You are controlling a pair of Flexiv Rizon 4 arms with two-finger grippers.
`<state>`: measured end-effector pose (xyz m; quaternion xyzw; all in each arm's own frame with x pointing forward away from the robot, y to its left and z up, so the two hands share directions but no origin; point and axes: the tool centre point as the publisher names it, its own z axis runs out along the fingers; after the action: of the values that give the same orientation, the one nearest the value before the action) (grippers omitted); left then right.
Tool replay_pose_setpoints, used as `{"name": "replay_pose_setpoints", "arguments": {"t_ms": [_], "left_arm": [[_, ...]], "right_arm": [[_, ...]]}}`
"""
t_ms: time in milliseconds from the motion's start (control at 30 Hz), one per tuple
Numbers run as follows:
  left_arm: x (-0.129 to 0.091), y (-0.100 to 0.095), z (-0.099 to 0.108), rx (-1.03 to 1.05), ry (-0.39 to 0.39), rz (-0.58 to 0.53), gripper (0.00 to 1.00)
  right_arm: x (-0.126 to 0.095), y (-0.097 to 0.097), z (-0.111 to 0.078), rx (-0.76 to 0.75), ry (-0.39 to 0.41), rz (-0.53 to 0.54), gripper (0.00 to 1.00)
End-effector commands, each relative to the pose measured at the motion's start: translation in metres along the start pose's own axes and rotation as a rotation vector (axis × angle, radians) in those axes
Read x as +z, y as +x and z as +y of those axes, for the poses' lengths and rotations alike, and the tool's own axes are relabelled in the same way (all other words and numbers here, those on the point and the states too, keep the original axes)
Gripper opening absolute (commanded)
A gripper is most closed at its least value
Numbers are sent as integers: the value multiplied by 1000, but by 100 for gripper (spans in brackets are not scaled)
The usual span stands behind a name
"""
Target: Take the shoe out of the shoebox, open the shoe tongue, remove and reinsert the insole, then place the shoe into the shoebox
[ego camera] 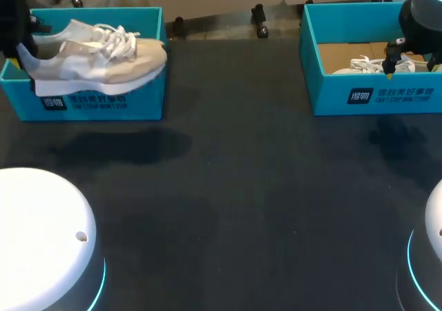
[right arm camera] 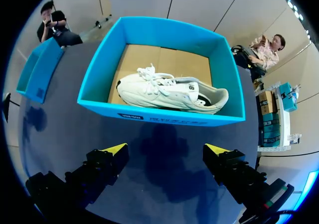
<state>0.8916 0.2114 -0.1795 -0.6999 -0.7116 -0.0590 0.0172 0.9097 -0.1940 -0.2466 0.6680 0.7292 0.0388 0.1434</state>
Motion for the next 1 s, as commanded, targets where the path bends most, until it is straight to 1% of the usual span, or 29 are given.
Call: {"name": "replay_pose_setpoints", "arguments": {"t_ms": [33,267,833,967,1000], "left_arm": [[-8,-9,-20,16,-99,9,0],[-17,-28,-49,78,-102,0,0],[-17,-28,-49,78,-102,0,0],[-17,-40,-70,43,-123,20,0],[-17,-43,-74,19,-118,44,0]], "right_arm": [[0,0,-1,1,-1,0,100],[0,0,-1,1,-1,0,100],[0,0,-1,1,-1,0,100],[0,0,-1,1,-1,0,100],[0,0,-1,1,-1,0,100]]}}
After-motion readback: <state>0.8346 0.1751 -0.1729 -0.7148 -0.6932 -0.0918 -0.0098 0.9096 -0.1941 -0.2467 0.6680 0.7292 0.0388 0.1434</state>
